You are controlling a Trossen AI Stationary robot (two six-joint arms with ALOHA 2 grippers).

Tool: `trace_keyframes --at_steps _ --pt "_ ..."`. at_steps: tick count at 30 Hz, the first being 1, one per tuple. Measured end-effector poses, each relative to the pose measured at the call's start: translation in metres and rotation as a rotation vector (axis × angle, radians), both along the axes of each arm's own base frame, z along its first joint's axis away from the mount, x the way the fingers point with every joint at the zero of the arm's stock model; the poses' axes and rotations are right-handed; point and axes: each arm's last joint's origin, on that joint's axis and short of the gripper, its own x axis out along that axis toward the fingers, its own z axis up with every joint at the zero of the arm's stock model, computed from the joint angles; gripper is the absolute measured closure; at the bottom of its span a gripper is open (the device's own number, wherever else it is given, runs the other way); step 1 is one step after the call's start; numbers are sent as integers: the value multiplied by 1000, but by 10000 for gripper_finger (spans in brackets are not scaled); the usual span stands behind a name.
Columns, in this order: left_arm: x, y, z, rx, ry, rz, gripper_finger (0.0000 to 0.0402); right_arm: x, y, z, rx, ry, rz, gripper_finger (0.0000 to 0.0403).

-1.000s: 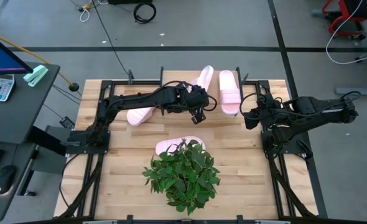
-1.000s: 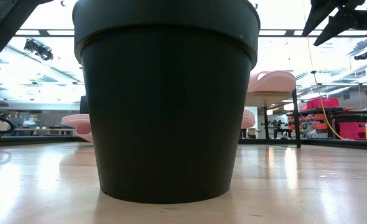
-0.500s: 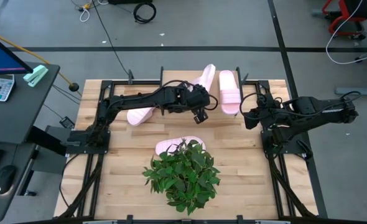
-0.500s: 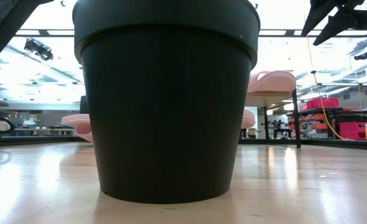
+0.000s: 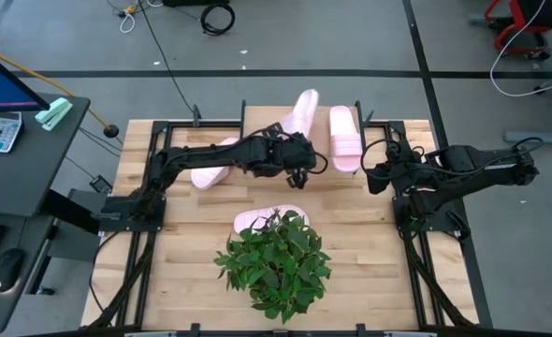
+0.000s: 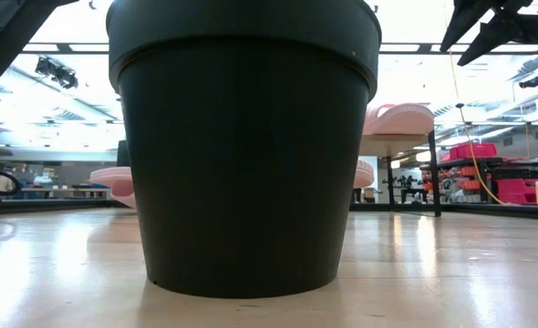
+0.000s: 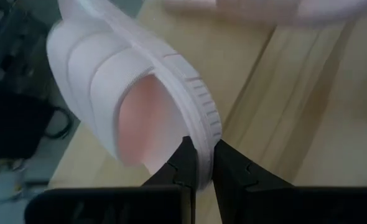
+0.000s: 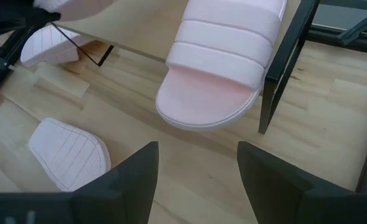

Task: Pick and place slides into the shelf
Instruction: Put the bottom left slide on the shelf

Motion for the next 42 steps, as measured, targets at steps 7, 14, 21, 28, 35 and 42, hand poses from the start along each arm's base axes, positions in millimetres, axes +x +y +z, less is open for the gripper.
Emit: trace_keyframes --at_steps 7,14,21,28,35,42 --pt "-4 -2 -3 -27 9 46 369 0 0 0 -2 1 1 179" --pt "-3 -2 -2 -54 -53 102 370 0 0 0 -17 3 0 179" --pt "-1 -2 -1 -70 -105 131 370 0 0 0 -18 3 0 179" --pt "2 -1 1 -62 -142 135 370 0 0 0 -18 3 1 179" --pt "6 0 -4 -59 -159 146 370 0 0 0 -19 4 2 179" --pt "14 -1 -18 -60 -136 143 370 0 0 0 -19 4 2 179"
